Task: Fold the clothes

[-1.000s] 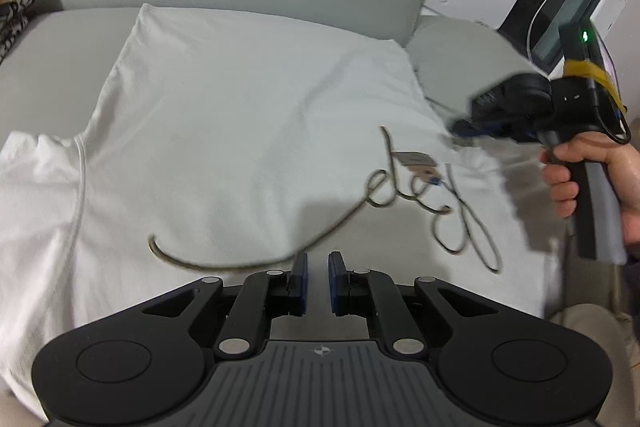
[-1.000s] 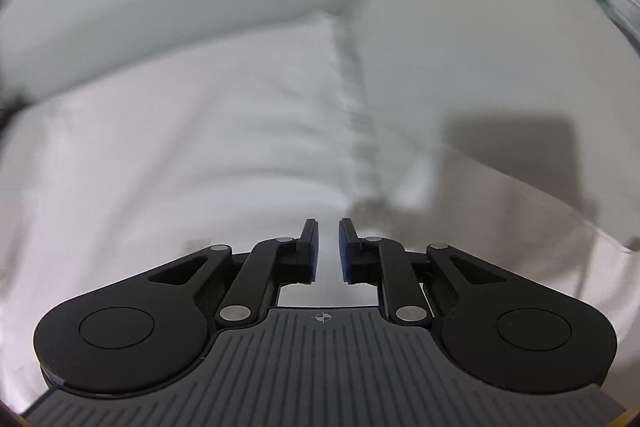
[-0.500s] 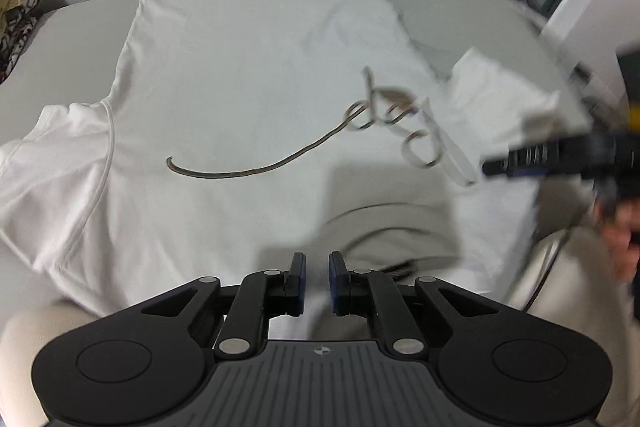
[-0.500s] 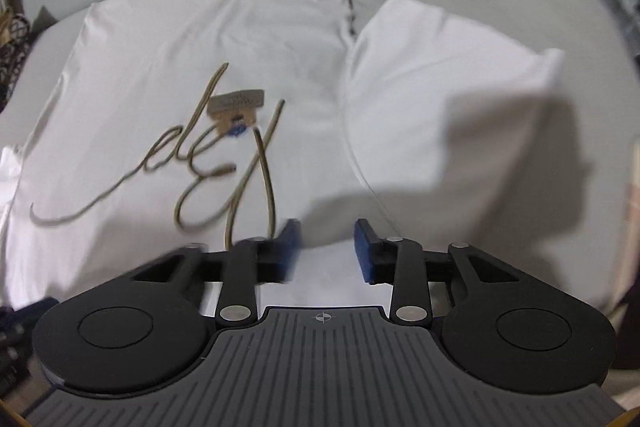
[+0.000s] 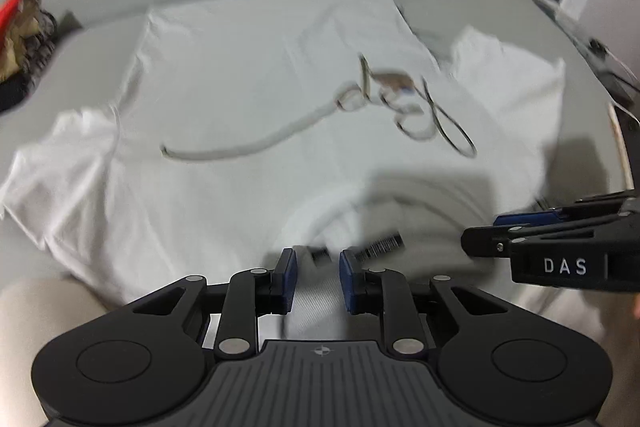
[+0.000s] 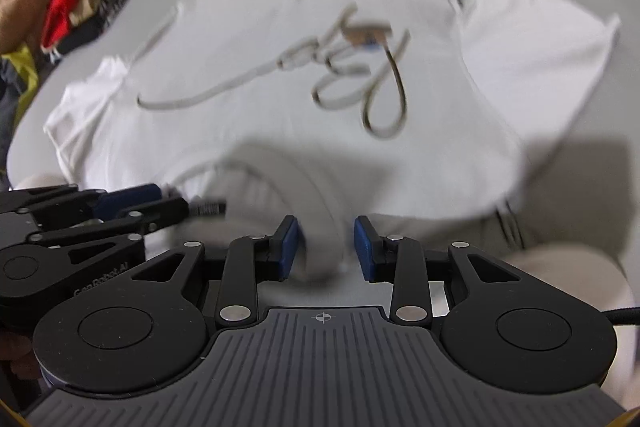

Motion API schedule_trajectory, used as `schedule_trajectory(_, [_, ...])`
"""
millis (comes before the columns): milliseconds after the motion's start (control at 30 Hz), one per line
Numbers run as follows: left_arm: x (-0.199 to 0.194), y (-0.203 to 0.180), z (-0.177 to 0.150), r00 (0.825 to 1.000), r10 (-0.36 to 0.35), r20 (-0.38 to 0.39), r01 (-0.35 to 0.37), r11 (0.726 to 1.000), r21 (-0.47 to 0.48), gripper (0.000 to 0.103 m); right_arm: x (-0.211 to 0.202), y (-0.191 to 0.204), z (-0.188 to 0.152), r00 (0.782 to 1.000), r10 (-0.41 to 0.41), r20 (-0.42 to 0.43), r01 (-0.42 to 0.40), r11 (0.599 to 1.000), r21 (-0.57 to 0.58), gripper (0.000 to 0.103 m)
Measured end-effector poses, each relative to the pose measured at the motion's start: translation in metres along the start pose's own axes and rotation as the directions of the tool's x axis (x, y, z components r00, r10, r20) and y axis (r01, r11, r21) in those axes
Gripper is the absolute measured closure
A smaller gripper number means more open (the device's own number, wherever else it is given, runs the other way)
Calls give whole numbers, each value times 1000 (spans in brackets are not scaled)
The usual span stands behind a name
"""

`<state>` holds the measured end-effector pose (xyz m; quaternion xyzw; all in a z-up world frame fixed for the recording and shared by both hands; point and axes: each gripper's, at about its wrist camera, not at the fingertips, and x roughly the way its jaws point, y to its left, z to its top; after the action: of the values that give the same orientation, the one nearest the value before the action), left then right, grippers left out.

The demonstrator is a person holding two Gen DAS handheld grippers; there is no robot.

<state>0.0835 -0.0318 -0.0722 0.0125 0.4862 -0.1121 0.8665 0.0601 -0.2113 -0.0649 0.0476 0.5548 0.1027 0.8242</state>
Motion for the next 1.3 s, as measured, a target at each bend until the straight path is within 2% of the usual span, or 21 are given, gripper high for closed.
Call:
schedule_trajectory(67, [-5, -3, -5, 998, -45, -42, 44, 999, -11, 83, -5, -6, -4, 1000, 12, -19, -11, 999, 39, 67])
schedule_trajectory(100, [-8, -5, -7, 997, -73, -38, 72, 997, -31, 82, -10, -11, -6, 1000, 29, 1, -29, 998, 61, 63])
schedule_trajectory(133, [-10, -5, -8, 995, -92, -25, 91, 995, -44, 79, -16, -15, -7, 998, 52, 34, -54, 995, 83, 58])
schedule_trajectory(167, [-13, -6, -8, 995, -101, -6, 101, 994, -50, 77, -23, -21, -7, 996, 62, 72, -69, 992, 107, 49])
schedule_trajectory(267, [-19, -5, 0, 993, -105, 58, 109, 991, -73, 67, -41, -41, -7, 982, 63, 180, -96, 978, 184, 47])
schedule_trajectory(333, [-21, -3, 6, 989, -108, 97, 117, 988, -98, 64, -52, -59, -5, 972, 47, 232, -107, 961, 256, 47])
schedule_trajectory(433, [-21, -1, 13, 984, -117, 131, 134, 983, -124, 58, -65, -92, -5, 951, 34, 306, -156, 910, 383, 43])
schedule_trajectory(467, [-20, 0, 14, 983, -120, 136, 137, 982, -129, 57, -66, -101, -6, 946, 32, 323, -173, 891, 419, 39])
schedule_trajectory(533, [-14, 1, 17, 984, -126, 123, 143, 980, -135, 56, -66, -117, -6, 940, 29, 340, -196, 861, 468, 36])
schedule_trajectory(633, [-3, 1, 21, 988, -127, 94, 139, 981, -139, 56, -64, -141, -7, 917, 16, 399, -245, 812, 529, 36])
schedule_trajectory(733, [4, 1, 24, 988, -136, 76, 145, 980, -137, 56, -65, -170, -7, 885, -59, 462, -264, 754, 602, 37])
schedule_trajectory(833, [9, 0, 26, 986, -152, 69, 159, 979, -130, 56, -62, -198, 1, 874, -137, 467, -237, 717, 655, 49])
schedule_trajectory(867, [10, 0, 26, 986, -154, 67, 162, 979, -127, 56, -59, -204, 7, 873, -137, 467, -238, 716, 656, 58])
schedule_trajectory(900, [11, 0, 27, 985, -160, 65, 167, 978, -125, 56, -57, -209, 14, 874, -128, 469, -245, 717, 652, 61])
schedule_trajectory(1033, [17, 0, 32, 981, -185, 60, 191, 975, -110, 56, -44, -222, 43, 875, -108, 471, -258, 719, 645, 58])
schedule_trajectory(1133, [27, 0, 34, 980, -198, 26, 200, 974, -106, 56, -30, -227, 60, 885, -110, 453, -244, 720, 650, 56])
schedule_trajectory(1267, [29, 2, 32, 978, -206, 32, 208, 973, -100, 56, -21, -222, 73, 874, -148, 462, -198, 760, 619, 67])
schedule_trajectory(1300, [29, 3, 32, 977, -210, 33, 212, 972, -101, 56, -20, -221, 75, 870, -159, 467, -191, 764, 616, 76])
